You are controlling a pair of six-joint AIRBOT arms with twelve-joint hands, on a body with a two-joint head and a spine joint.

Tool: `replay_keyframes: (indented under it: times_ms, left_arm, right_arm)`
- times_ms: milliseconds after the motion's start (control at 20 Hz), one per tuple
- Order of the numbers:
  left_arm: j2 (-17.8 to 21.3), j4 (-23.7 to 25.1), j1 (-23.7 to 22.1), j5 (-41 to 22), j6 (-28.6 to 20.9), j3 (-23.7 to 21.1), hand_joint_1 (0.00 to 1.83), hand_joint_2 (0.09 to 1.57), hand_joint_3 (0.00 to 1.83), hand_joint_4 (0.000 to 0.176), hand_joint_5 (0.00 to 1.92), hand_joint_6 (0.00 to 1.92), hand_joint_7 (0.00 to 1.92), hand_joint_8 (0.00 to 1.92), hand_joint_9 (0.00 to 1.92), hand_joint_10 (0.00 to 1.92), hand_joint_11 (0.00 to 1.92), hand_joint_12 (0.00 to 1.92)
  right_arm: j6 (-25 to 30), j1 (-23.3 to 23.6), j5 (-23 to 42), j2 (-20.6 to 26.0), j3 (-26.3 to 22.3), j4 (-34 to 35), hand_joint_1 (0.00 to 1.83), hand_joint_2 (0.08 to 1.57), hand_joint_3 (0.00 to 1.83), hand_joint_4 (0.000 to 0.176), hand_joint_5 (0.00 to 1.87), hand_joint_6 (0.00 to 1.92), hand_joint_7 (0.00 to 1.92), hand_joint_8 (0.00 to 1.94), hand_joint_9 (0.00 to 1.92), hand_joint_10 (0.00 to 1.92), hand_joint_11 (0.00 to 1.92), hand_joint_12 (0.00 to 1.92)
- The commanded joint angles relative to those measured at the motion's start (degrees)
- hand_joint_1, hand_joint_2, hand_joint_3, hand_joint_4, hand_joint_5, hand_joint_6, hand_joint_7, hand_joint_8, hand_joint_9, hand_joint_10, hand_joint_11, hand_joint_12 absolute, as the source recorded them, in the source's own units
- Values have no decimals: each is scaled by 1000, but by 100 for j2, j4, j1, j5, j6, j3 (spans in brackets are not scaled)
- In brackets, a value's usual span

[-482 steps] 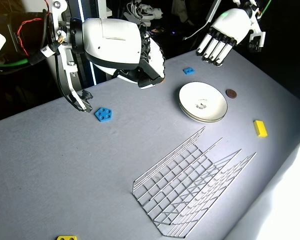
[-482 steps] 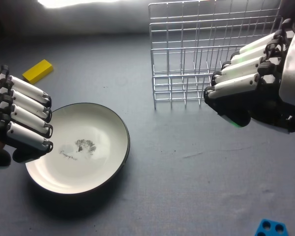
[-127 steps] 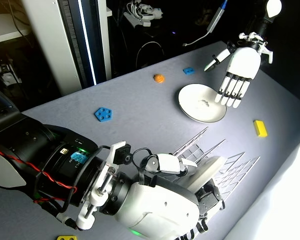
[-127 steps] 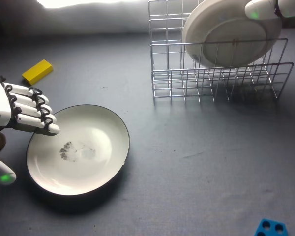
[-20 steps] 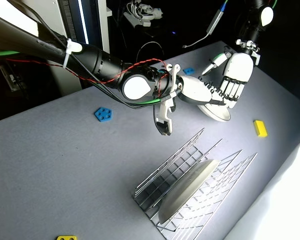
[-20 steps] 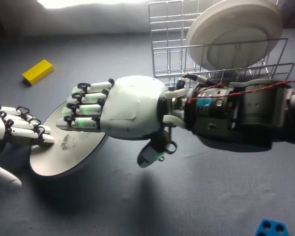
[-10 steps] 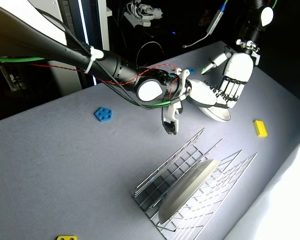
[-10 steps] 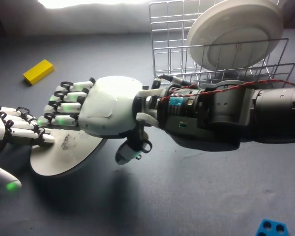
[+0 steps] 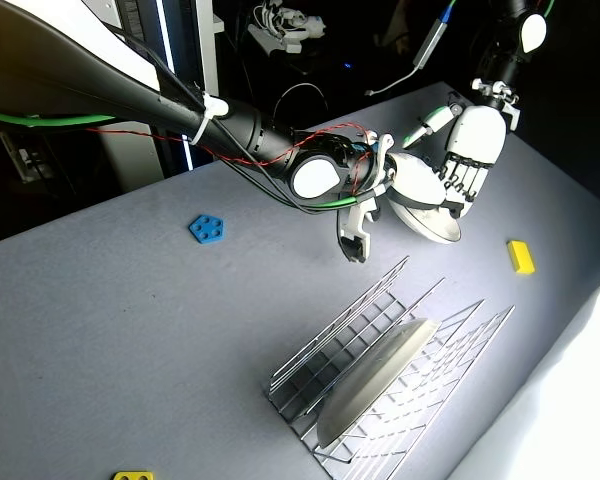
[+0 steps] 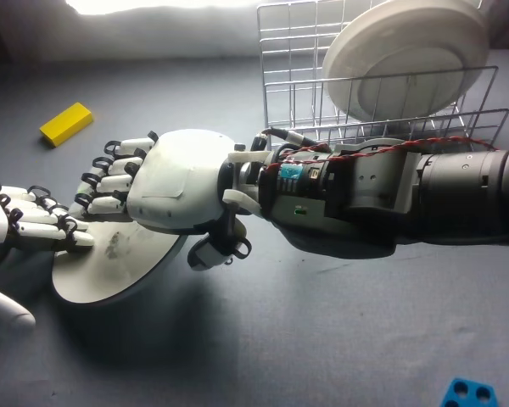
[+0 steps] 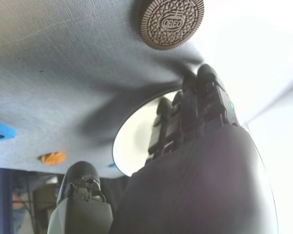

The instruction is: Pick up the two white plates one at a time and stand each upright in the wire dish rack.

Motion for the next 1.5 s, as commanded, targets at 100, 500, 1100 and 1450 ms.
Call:
replay_keyframes:
  times_ms: [100,500,1100,1450]
  left_arm:
    - [-113,234,36,-31,-23,-21,0,1053,0,0,163,5,171,5,139,6,0,277]
    - [-112,233,36,-31,-24,-24,0,1047,0,0,125,2,132,3,101,3,0,196]
    - [175,31,-920,-205,-26,-167,0,1057,0,0,154,7,162,11,132,13,71,55]
    - [416,-167,-1682,-621,-25,-223,0,1058,2,0,100,0,101,2,72,4,14,23]
  right_arm:
    - [-16,71,682,-12,-6,44,1333,944,4,0,482,51,493,31,485,86,99,1253]
    - [-12,35,715,-2,-9,109,1347,1177,2,0,787,1267,829,1055,840,1285,613,1375]
    - [108,-96,805,542,-622,312,1383,1106,0,0,833,1027,988,976,1054,1044,915,1023]
    - [253,156,599,1101,-1328,563,1497,1084,0,0,907,888,1014,881,1113,852,780,1530]
